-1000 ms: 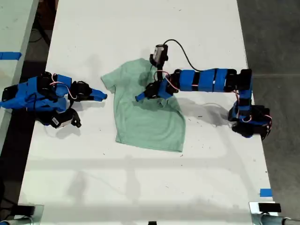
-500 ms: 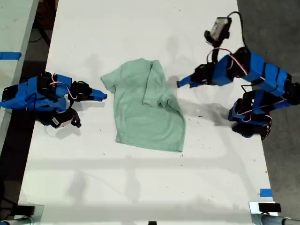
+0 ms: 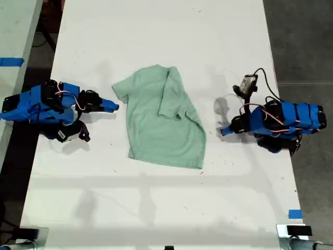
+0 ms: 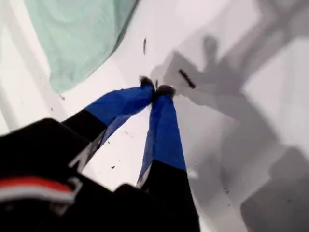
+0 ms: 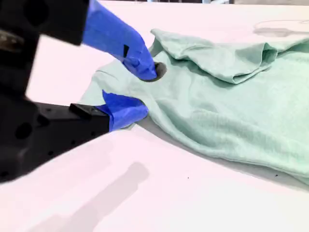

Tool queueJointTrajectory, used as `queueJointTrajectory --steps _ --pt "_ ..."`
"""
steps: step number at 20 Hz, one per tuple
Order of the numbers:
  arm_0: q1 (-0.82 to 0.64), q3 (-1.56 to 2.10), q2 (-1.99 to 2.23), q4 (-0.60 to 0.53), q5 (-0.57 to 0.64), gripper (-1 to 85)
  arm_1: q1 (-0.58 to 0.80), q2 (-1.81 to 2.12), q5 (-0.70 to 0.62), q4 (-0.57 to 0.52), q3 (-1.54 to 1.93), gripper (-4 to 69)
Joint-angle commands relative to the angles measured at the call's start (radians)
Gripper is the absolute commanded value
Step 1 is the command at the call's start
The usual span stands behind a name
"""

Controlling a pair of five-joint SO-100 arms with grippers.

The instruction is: Fold t shirt

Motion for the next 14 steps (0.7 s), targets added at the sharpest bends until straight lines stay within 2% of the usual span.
queueJointTrajectory --steps 1,3,5,14 --pt "0.008 0.009 0.006 -0.005 -0.002 9.5 -0.006 0.009 -0.101 -0.021 0.044 2.3" --pt "0.008 0.009 0.006 -0.005 -0.002 9.5 -0.018 0.011 -0.264 -0.040 0.063 2.3" --pt "0.008 0.009 0.006 -0.005 -0.002 9.5 -0.018 0.011 -0.523 -0.049 0.064 2.5" --pt "0.008 0.009 0.006 -0.005 -0.002 9.5 -0.015 0.011 -0.518 -0.051 0.067 2.1"
